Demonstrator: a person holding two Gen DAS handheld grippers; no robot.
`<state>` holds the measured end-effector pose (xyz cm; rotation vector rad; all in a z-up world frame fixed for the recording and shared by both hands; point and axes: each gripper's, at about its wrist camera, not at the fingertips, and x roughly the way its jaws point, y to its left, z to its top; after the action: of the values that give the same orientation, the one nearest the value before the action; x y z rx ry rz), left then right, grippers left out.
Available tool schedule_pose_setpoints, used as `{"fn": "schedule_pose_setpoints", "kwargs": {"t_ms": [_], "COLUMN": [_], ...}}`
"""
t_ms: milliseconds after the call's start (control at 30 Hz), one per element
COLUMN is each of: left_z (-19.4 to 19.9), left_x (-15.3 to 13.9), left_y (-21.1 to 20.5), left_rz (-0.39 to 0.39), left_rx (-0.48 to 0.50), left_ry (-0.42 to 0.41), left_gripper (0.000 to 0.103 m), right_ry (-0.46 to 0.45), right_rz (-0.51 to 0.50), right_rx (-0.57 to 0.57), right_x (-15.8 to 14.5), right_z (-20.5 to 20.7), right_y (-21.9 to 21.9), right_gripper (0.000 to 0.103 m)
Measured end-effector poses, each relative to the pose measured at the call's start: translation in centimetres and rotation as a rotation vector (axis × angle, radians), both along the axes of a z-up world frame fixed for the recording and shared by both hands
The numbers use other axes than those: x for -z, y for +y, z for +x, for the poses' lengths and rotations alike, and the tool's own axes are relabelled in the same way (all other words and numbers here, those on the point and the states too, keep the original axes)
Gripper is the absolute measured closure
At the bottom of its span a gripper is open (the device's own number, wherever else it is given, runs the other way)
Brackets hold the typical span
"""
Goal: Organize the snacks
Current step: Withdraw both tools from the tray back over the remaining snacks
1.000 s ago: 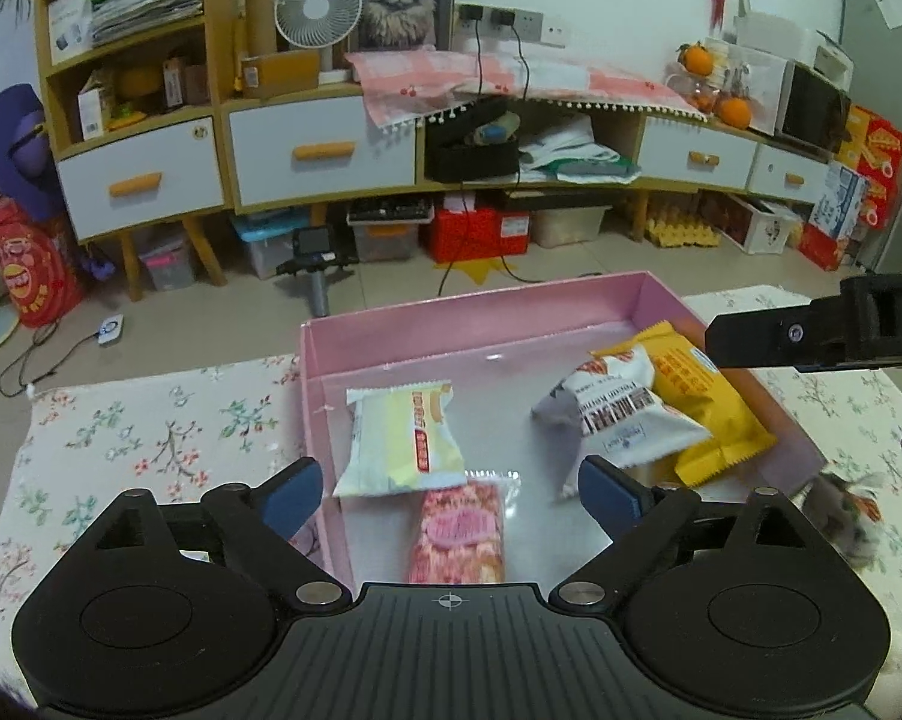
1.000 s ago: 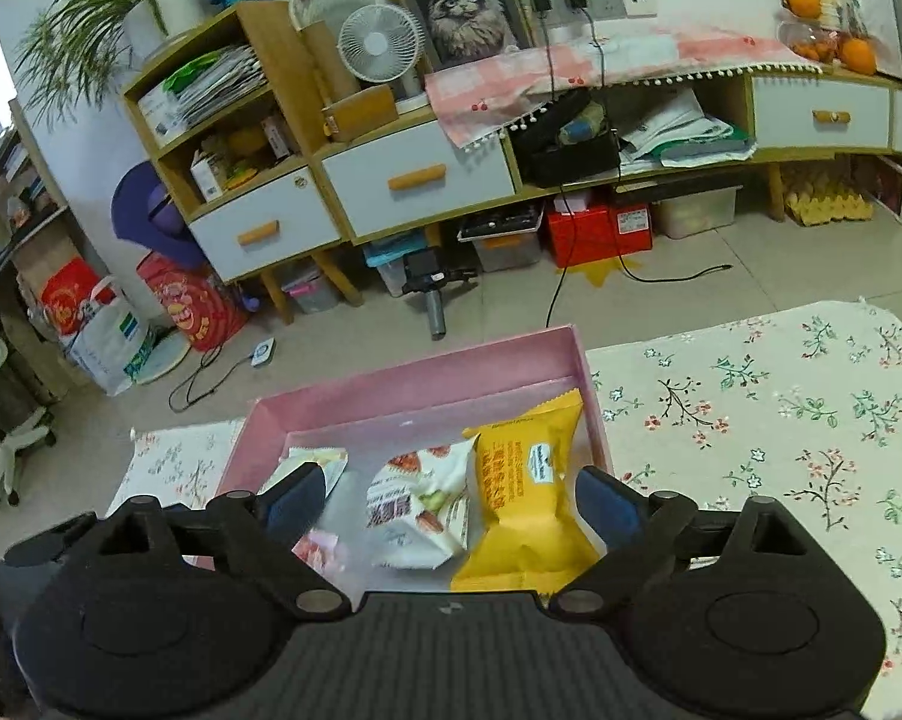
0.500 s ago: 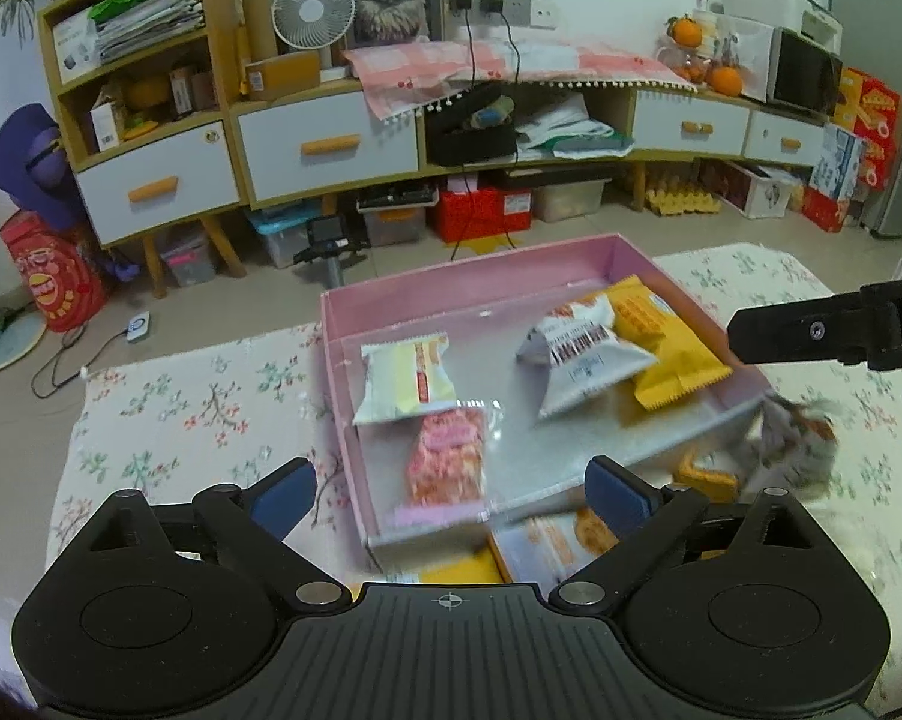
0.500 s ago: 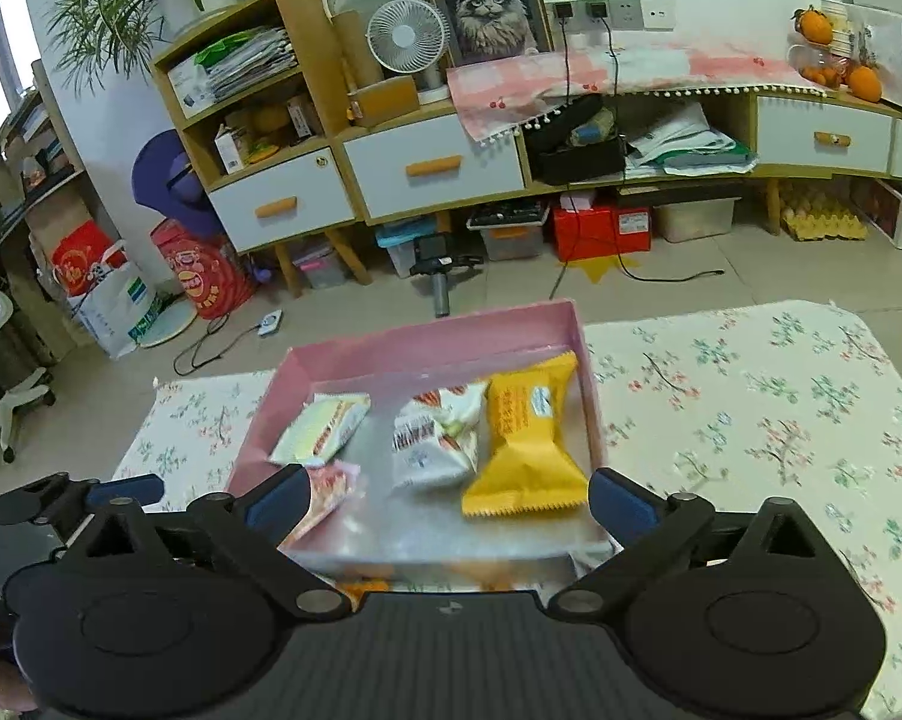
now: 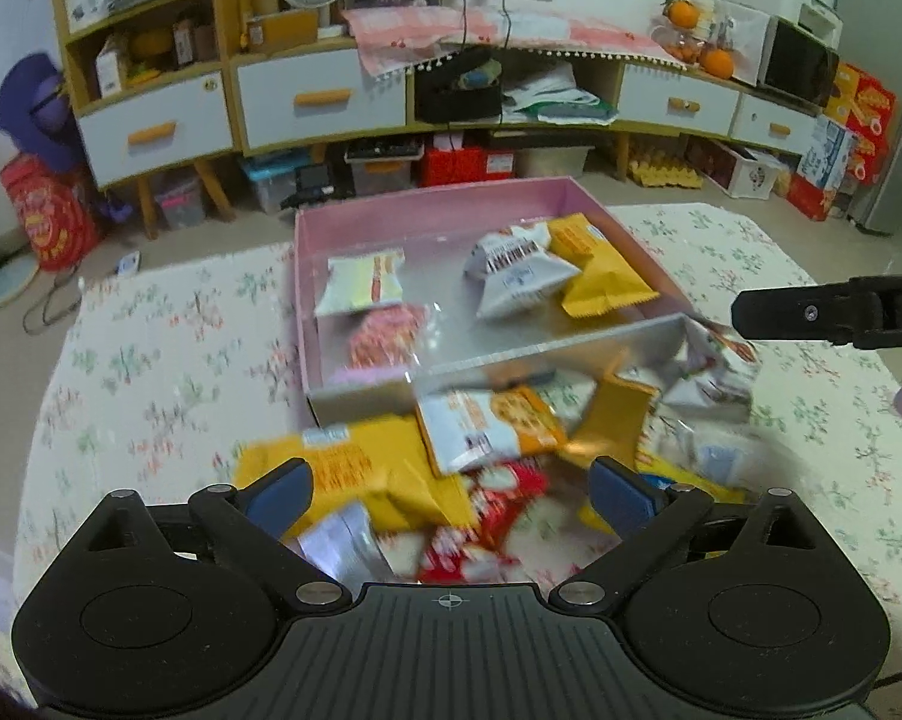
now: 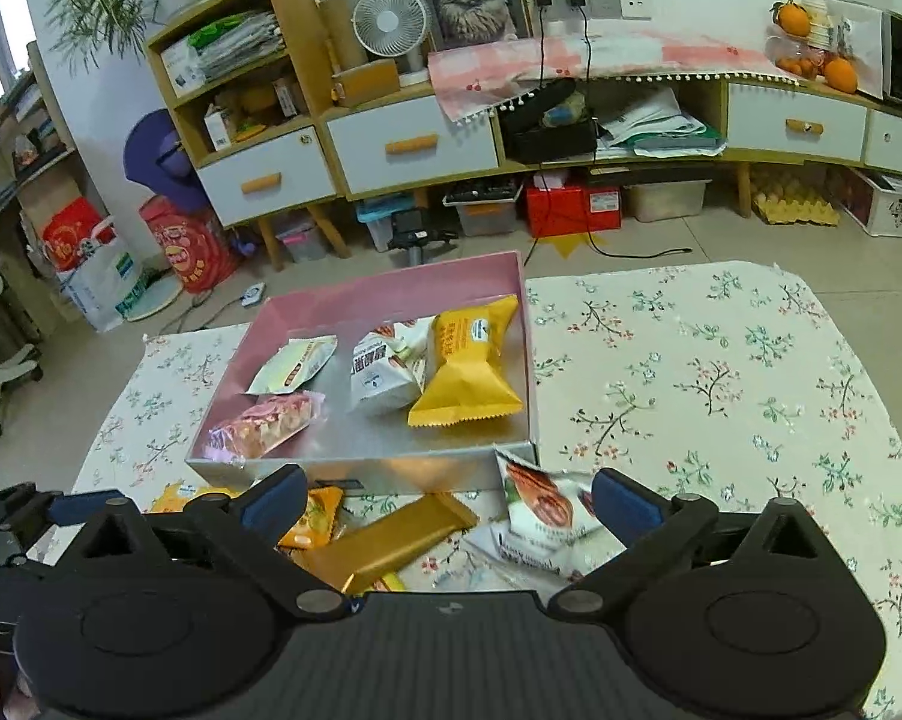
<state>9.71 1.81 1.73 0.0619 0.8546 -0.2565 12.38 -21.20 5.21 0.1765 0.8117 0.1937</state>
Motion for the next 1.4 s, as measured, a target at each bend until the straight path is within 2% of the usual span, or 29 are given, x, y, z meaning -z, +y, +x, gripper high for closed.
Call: {"fn": "schedule_pose_setpoints", "kwargs": {"t_ms": [67,300,567,733,1000,1167,1400], "left_z": [-1.2,-3.5,-5.6,-6.7,-7.6,-7.4,-7.0], "left_x": [0.3,1.7,3.6,4.4,5.0,5.5,6.4], "left_y": [0.1,0.3,1.2,1.4,1.0,0.4,-0.5], "left_rz": [-0.026,-0.061,-0.062,-0.075,-0.146,-0.168,-0.162], "left_rx": [0.003,0.043,0.052,0.085,0.131,0.147,0.146], "left_ry": [-0.007,0.002,-0.021,-0.055,-0.075,-0.048,-0.012], "left_gripper": [0.004,0.004,0.004,0.004,0.005,0.007,0.019], "right_ry": [-0.005,0.005,-0.021,-0.043,-0.054,-0.014,0.033], "right_rz": [0.009,-0.067,-0.136,-0.178,-0.118,-0.065,-0.075], "right_rx": [-0.012,-0.088,-0.170,-0.267,-0.389,-0.439,-0.442], "right_x": [0.8,2.6,4.4,5.4,5.6,5.7,6.5], "right_z": [-0.6,-2.3,-4.3,-5.5,-6.8,-6.8,-6.1], "right_y": [-0.3,-0.1,-0.5,-0.2,0.1,0.8,1.6], "right_gripper": [0.026,0.026,0.026,0.026,0.027,0.039,0.044]}}
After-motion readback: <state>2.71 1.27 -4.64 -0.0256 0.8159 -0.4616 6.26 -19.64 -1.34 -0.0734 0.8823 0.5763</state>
